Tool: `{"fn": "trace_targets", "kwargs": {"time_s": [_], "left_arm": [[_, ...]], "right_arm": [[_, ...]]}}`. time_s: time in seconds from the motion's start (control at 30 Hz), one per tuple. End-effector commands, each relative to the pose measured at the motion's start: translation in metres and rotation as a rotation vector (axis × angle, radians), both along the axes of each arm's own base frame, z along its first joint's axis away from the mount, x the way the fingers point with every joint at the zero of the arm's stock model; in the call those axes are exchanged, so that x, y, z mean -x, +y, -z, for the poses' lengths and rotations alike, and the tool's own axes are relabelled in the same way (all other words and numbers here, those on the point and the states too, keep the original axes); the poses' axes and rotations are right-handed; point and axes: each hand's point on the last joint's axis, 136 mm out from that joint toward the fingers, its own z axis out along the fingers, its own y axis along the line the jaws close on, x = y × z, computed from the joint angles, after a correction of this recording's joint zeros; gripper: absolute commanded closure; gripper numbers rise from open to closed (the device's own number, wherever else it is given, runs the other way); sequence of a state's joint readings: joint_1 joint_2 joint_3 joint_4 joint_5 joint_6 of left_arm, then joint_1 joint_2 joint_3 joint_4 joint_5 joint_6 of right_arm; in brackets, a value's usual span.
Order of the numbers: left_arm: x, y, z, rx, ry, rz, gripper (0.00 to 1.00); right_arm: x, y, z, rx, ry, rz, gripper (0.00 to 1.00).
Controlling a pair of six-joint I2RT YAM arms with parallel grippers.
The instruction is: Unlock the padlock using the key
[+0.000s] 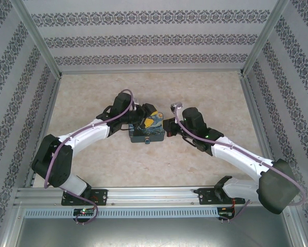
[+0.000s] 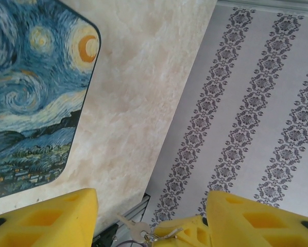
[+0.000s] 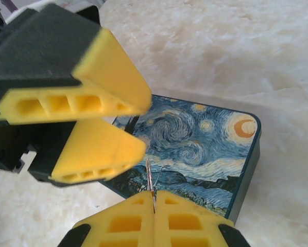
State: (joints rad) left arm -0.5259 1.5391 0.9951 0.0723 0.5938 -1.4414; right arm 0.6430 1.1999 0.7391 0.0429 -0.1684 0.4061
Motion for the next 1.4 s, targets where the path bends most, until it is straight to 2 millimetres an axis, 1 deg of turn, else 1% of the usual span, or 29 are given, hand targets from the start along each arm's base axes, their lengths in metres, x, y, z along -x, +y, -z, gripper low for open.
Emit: {"fn": "trace_targets", "kwargs": {"time_s": [0.0, 0.17, 0.3, 0.4, 0.67, 0.97, 1.17, 1.23, 1.37], "left_arm": [[0.000, -0.011, -0.001, 0.006, 0.042, -0.010, 0.45], [0.001, -0.021, 0.003, 0.007, 0.052, 0.001, 0.48], [0.001, -0.026, 0.005, 0.006, 0.056, 0.004, 0.52], [0.000, -0.028, 0.006, 0.007, 0.059, 0.003, 0.59], [0.000, -0.028, 0.014, -0.006, 0.076, 0.000, 0.71], [-0.002, -0.030, 0.014, -0.004, 0.076, 0.005, 0.83], [-0.002, -0.032, 0.014, -0.006, 0.065, 0.018, 0.94], [-0.002, -0.033, 0.014, -0.009, 0.064, 0.025, 0.99], [-0.002, -0.034, 0.017, -0.014, 0.051, 0.037, 1.00]], "right_arm": [[-0.009, 0.001, -0.005, 0.077, -0.056, 0.016, 1.00], [-0.008, 0.011, -0.004, 0.096, -0.059, -0.008, 1.00], [-0.006, 0.015, 0.000, 0.115, -0.058, -0.022, 1.00], [-0.006, 0.014, 0.003, 0.127, -0.055, -0.019, 1.00], [-0.005, 0.011, 0.008, 0.152, -0.052, -0.011, 1.00], [-0.007, 0.012, 0.010, 0.159, -0.049, -0.010, 1.00], [-0.007, 0.012, 0.011, 0.159, -0.046, -0.008, 1.00], [-0.007, 0.012, 0.011, 0.158, -0.047, -0.005, 1.00], [-0.008, 0.011, 0.008, 0.153, -0.044, 0.005, 1.00]]}}
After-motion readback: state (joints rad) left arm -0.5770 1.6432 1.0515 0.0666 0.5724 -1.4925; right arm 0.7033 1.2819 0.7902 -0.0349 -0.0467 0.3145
